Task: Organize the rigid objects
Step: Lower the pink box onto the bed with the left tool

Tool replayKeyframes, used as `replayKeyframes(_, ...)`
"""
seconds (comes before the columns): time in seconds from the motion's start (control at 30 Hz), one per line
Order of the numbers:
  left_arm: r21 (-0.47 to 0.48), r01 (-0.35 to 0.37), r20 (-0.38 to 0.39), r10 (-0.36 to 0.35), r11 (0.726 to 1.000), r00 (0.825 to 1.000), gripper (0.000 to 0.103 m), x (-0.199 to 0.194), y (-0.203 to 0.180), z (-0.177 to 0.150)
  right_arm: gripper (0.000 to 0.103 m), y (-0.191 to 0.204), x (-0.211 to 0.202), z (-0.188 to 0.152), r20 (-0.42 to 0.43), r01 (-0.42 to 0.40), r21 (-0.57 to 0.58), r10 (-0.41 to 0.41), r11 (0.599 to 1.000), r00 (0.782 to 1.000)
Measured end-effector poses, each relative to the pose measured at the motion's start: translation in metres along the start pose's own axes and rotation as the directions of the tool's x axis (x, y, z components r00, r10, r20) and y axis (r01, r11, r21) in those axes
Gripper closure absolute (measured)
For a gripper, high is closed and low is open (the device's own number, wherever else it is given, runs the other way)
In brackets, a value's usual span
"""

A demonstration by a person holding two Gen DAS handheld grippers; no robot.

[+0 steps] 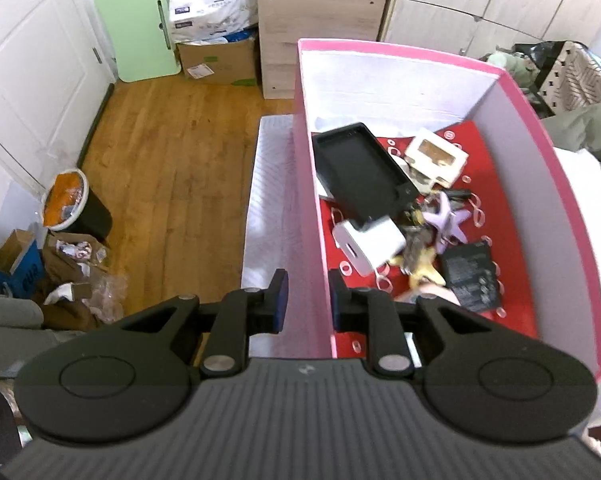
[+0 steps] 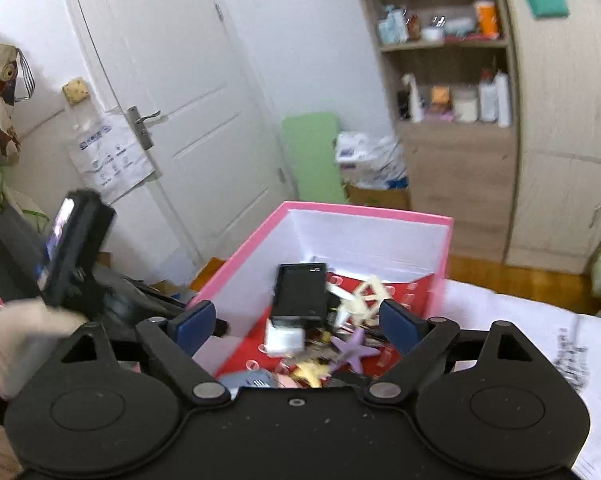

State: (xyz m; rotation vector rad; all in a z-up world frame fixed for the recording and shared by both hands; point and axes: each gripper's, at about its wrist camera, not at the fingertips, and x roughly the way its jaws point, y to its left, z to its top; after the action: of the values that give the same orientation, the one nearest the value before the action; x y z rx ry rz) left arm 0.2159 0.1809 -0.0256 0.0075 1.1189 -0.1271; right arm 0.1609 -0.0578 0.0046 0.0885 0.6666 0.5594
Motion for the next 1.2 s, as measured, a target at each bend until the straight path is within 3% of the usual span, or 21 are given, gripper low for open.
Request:
replayKeyframes(0.1,0.023,-0.021,0.017,0.02,1.0,1.0,0.078,-0.016,-0.004,-0.01,0.011,-0.001,-0.012,-0.015,0.015,0.028,0.02,-0.029,0.999,0.999)
replayKeyframes(0.2,0.027,-0.017,0.018,0.016,0.999,1.0,0.045,-0.031,-0.008,-0.019,0.006,0.0,-0.014,-0.023,0.018,0.087,0.073,-0.089,0.994,0.996)
replayKeyframes(0.23,0.027,0.0,0.013,-0.001,1.0,1.0,0.038,-0.036,-0.009,-0.023,0.005,0.0,-0.015,-0.025,0.019,0.12,0.1,-0.122,0.988,0.992)
replayKeyframes(0.33,0.04,0.007,0.012,-0.007,0.999,1.0,0.032,-0.05,-0.013,-0.034,0.004,0.002,-0.018,-0.035,0.02,0.208,0.137,-0.213,0.968,0.977)
replayKeyframes(0.43,0.059,-0.063,0.024,0.062,0.996,0.998,0.019,-0.066,-0.021,-0.043,0.004,0.003,-0.026,-0.042,0.029,0.213,0.135,-0.219,0.968,0.975)
replayKeyframes(0.57,0.109,-0.114,0.099,0.103,0.988,0.99,0.017,-0.086,-0.035,-0.057,0.004,0.003,-0.038,-0.048,-0.004,0.213,0.128,-0.214,0.969,0.977)
replayKeyframes(0.67,0.095,-0.045,0.119,0.033,0.994,0.992,0.017,-0.096,-0.043,-0.067,0.004,0.005,-0.053,-0.051,-0.014,0.223,0.131,-0.224,0.966,0.975)
replayKeyframes(0.8,0.082,-0.038,0.176,0.023,0.996,0.984,0.01,-0.1,-0.058,-0.081,0.004,0.003,-0.074,-0.054,-0.001,0.243,0.142,-0.245,0.96,0.97)
replayKeyframes(0.9,0.053,0.013,0.162,-0.021,0.998,0.987,0.009,-0.096,-0.066,-0.086,0.004,-0.004,-0.085,-0.059,-0.011,0.315,0.187,-0.318,0.931,0.948)
replayKeyframes(1.0,0.049,0.014,0.127,-0.02,0.999,0.992,0.009,-0.089,-0.073,-0.088,0.004,-0.012,-0.092,-0.062,-0.054,0.363,0.203,-0.359,0.91,0.932)
replayKeyframes(1.2,0.052,-0.026,0.095,0.021,0.998,0.995,0.009,-0.085,-0.086,-0.096,0.004,-0.018,-0.107,-0.068,-0.098,0.329,0.226,-0.315,0.917,0.944)
